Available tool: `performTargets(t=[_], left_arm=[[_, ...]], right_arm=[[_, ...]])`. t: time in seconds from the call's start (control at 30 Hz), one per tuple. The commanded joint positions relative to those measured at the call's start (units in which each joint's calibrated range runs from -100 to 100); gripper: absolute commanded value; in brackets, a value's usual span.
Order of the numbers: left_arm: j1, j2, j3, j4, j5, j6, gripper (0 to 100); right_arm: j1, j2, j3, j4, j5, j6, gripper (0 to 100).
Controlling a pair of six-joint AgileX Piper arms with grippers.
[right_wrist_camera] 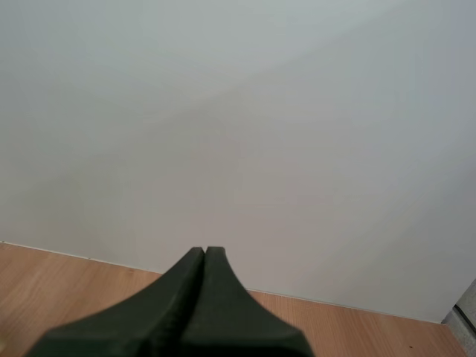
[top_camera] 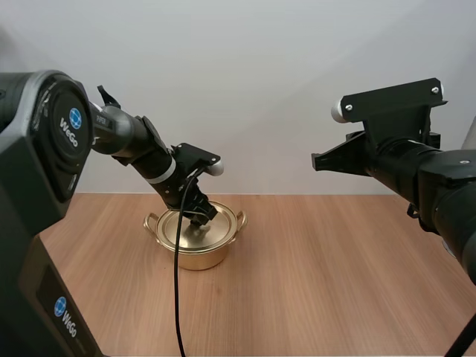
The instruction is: Open the pot, put the car inside, and close it
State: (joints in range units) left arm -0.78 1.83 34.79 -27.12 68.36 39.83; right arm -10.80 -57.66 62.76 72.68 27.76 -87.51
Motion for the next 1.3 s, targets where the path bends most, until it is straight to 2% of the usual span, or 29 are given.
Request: performTargets(t=[0.0,0.23,0.37,0.43,0.5,0.67,0.73,0.83,0.9,1.03,1.2,1.27], left_arm=[[0.04,-1.3,0.1,-1.0,-1.0,-0.1,100],[0.04,-10.8,0.1,-5.7,-8.0,-1.3,100],[0.13,-21.7,0.6,-14.6,-16.8,-1.3,100],[0.97,-28.8,2.8,-21.7,-20.5,-1.3,100],[2.24,-38.2,6.0,-25.7,-26.3,-1.3,100],[6.17,-61.1,15.5,-26.3,-42.6,-1.3,100],[7.96,-69.3,19.3,-25.1,-45.3,-1.3,100],[9.72,-79.6,23.8,-24.5,-45.3,-1.3,100],[10.19,-86.2,26.6,-25.2,-42.8,-2.2,100],[10.19,-95.7,33.7,-25.3,-36.5,-5.9,100],[10.19,-99.9,42.5,-25.8,-35.6,-5.9,100],[10.10,-100.2,43.9,-26.3,-35.1,-6.0,100]], right_arm=[[0.0,0.0,0.0,-0.1,-0.1,0.0,0],[0.0,0.0,0.5,0.3,0.1,0.0,0],[0.0,0.0,0.6,0.3,0.7,0.0,0],[0.0,0.0,0.6,0.2,1.4,0.0,0],[0.0,0.0,0.6,-0.5,2.0,0.0,0],[0.0,0.6,0.6,-1.5,7.8,-1.6,0],[0.0,1.4,0.6,-1.4,11.8,-2.0,0],[0.0,1.5,0.6,1.2,15.9,-2.1,0],[0.0,1.1,0.6,2.3,17.7,-2.1,0],[0.0,-0.4,0.7,2.5,19.9,-2.0,0],[0.0,-3.5,3.0,3.0,18.9,-3.8,0],[0.0,-4.9,4.1,2.8,15.0,-5.3,0]])
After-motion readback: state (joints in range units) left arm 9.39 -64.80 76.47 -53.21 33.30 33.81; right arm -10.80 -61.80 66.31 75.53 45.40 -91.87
